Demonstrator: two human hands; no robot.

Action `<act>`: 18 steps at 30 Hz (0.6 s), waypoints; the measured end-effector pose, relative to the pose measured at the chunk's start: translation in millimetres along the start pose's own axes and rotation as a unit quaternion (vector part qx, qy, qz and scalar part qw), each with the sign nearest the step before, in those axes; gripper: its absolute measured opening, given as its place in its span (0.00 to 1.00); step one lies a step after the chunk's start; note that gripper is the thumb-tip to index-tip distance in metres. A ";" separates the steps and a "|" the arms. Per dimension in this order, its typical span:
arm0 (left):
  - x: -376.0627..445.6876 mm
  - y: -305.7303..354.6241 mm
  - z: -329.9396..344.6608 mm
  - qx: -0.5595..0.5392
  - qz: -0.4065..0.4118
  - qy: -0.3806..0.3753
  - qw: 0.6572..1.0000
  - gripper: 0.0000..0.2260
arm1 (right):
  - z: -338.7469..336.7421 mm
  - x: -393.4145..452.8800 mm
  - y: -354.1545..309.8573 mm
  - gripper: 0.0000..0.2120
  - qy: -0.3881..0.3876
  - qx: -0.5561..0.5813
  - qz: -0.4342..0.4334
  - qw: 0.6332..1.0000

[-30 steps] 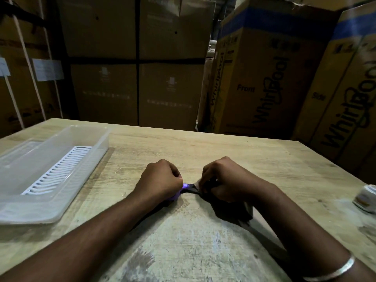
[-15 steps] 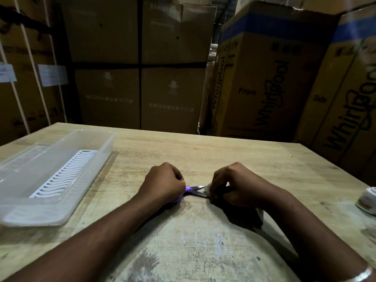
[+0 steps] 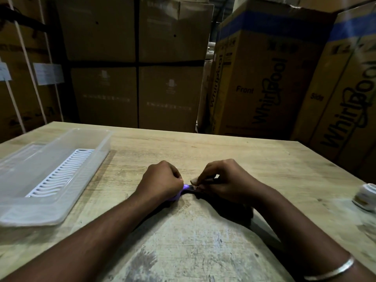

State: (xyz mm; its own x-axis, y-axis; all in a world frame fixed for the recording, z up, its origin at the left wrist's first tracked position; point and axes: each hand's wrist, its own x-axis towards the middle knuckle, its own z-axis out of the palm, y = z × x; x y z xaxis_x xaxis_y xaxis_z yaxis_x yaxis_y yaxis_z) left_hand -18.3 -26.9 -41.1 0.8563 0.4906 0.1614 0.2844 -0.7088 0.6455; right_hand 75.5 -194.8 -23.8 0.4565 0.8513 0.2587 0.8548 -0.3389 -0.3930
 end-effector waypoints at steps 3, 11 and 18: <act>-0.6 0.7 0.0 0.003 -0.001 0.004 1.000 0.08 | 7.8 4.9 -6.3 0.09 -0.018 -0.032 -0.023 0.999; -3.0 2.5 0.4 0.003 -0.004 0.008 1.000 0.08 | -1.4 7.4 -3.0 0.07 -0.045 -0.008 0.074 0.996; -3.2 2.7 -1.3 0.000 -0.016 0.002 1.000 0.08 | -0.9 8.3 5.9 0.04 0.077 0.032 0.129 0.988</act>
State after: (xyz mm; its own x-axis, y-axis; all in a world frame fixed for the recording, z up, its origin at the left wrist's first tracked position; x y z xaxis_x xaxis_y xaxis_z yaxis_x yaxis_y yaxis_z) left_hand -20.8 -29.8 -38.9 0.8451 0.5146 0.1446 0.3105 -0.6929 0.6508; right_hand 84.6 -190.1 -23.2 0.6942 0.6663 0.2722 0.6897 -0.5074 -0.5166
